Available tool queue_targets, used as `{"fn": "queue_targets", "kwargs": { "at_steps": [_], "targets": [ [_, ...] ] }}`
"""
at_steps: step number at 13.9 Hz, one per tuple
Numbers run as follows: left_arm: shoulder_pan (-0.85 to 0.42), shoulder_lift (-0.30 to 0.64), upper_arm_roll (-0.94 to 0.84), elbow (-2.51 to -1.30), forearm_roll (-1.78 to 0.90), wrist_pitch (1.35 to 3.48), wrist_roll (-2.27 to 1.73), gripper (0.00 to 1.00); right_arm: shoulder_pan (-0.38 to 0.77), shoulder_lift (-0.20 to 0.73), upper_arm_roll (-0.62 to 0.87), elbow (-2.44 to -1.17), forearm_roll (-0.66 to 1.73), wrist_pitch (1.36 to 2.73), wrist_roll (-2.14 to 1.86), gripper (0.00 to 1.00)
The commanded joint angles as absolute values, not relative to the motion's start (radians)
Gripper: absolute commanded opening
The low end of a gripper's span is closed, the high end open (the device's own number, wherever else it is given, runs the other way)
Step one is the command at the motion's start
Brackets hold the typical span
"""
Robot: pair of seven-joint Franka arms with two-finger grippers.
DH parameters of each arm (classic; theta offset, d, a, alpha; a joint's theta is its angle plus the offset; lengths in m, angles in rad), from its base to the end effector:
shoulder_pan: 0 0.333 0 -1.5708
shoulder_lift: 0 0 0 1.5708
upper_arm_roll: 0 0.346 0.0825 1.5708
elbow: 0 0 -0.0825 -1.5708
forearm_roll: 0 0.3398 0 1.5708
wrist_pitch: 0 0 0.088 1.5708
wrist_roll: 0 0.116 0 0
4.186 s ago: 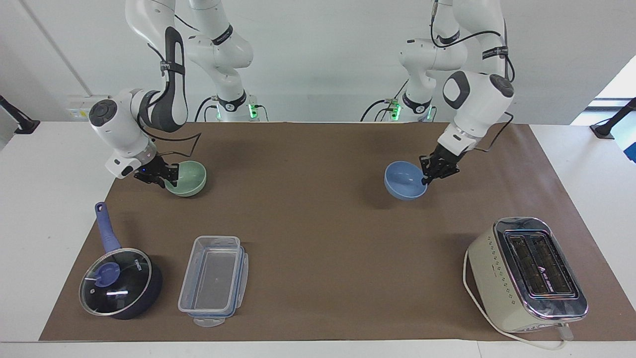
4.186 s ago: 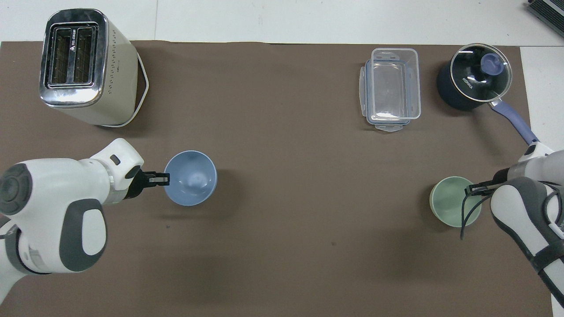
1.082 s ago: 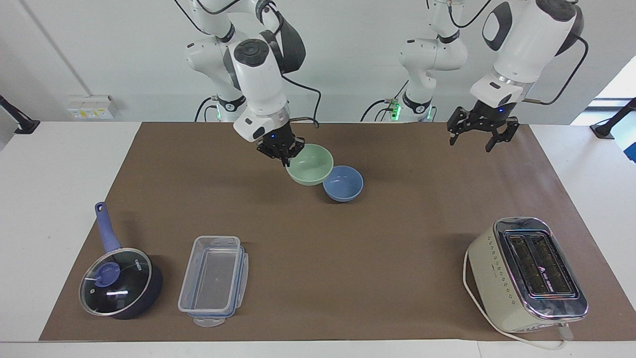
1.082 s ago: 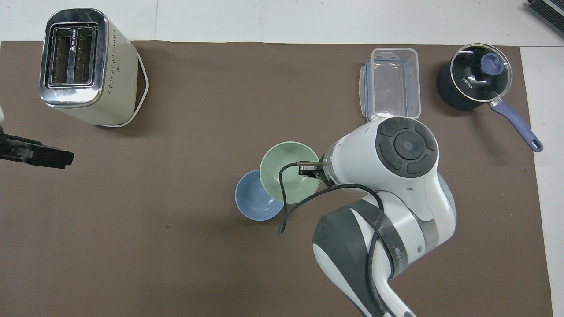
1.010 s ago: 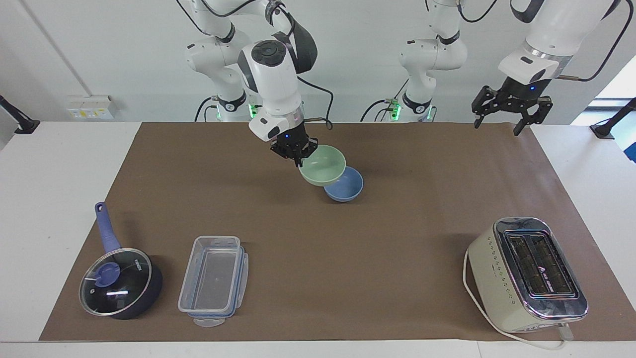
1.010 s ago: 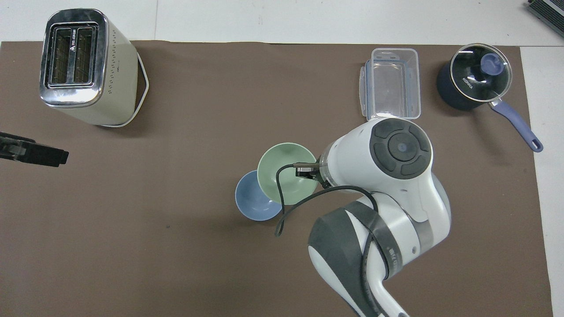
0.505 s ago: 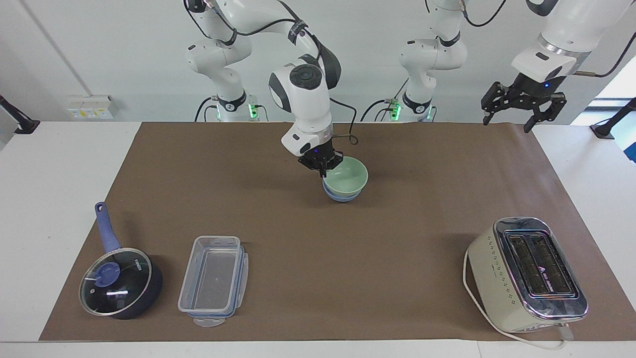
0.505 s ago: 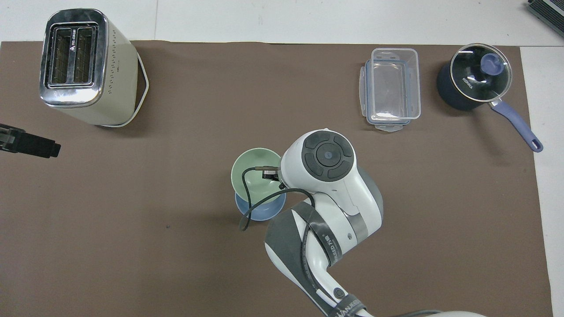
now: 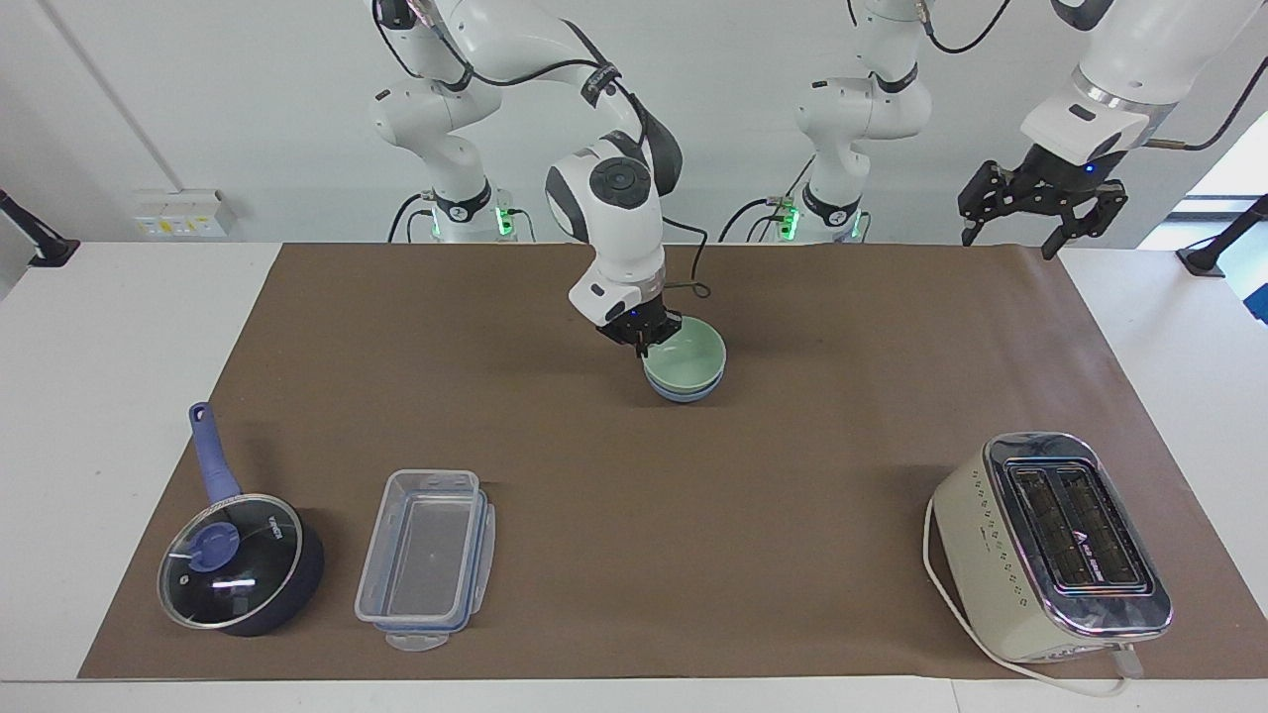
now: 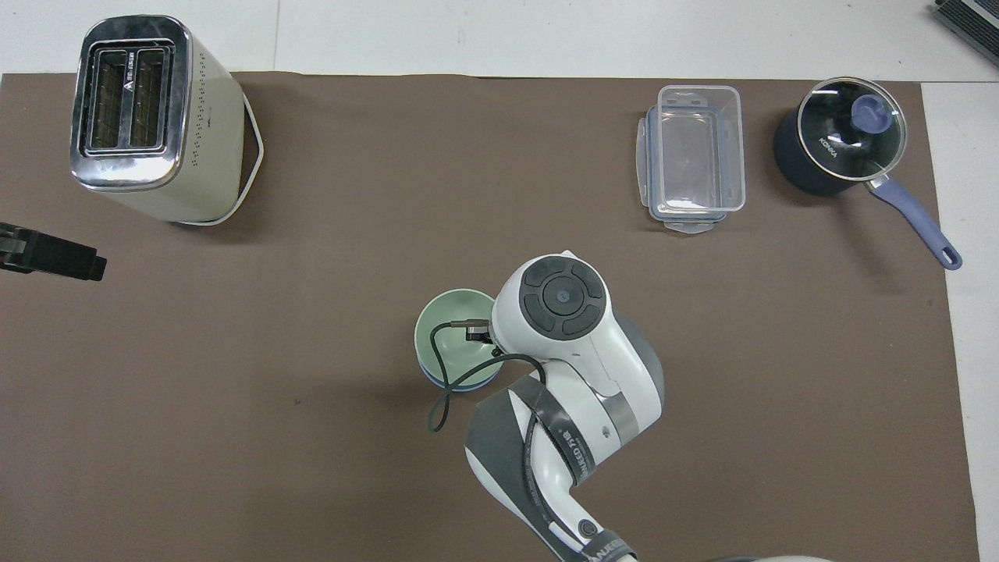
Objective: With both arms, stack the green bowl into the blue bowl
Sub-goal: 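Lower the green bowl into the blue bowl with the right gripper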
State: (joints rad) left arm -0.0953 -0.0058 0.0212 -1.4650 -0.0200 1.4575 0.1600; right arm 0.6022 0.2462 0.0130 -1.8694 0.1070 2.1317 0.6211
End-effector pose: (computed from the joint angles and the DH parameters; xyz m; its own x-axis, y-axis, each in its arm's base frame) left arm 0.4952 -0.0392 0.6832 0.9722 -0.2341 0.0015 -0.2341 -0.9720 0.0200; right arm 0.4771 0.3432 0.4286 0.9972 -0.0606 -0.0441 -0.0642 -0.9943 -0.0846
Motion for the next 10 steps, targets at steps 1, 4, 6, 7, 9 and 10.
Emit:
{"fn": "queue_targets", "kwargs": {
  "at_steps": [1,4,6,7,9,10],
  "targets": [
    [-0.081,-0.003,0.011,-1.447,-0.006,1.437,0.138,1.0,0.604,0.209,0.012,-1.911,0.095,2.157,0.594,0.0],
    [-0.084,-0.003,0.011,-1.448,-0.006,1.43,0.138,1.0,0.606,0.221,0.012,-1.924,0.1,2.221,0.571,0.0],
    [-0.083,-0.003,0.011,-1.448,-0.006,1.43,0.138,1.0,0.604,0.219,0.014,-1.931,0.1,2.227,0.566,0.0],
    [-0.081,-0.005,0.011,-1.448,-0.006,1.43,0.138,1.0,0.604,0.219,0.014,-1.936,0.1,2.227,0.561,0.0],
    [-0.083,-0.003,0.011,-1.448,-0.006,1.43,0.138,1.0,0.606,0.219,0.014,-1.951,0.101,2.238,0.554,0.0],
    [-0.084,-0.003,0.011,-1.448,-0.006,1.428,0.138,1.0,0.606,0.219,0.014,-1.956,0.101,2.241,0.552,0.0]
  ]
}}
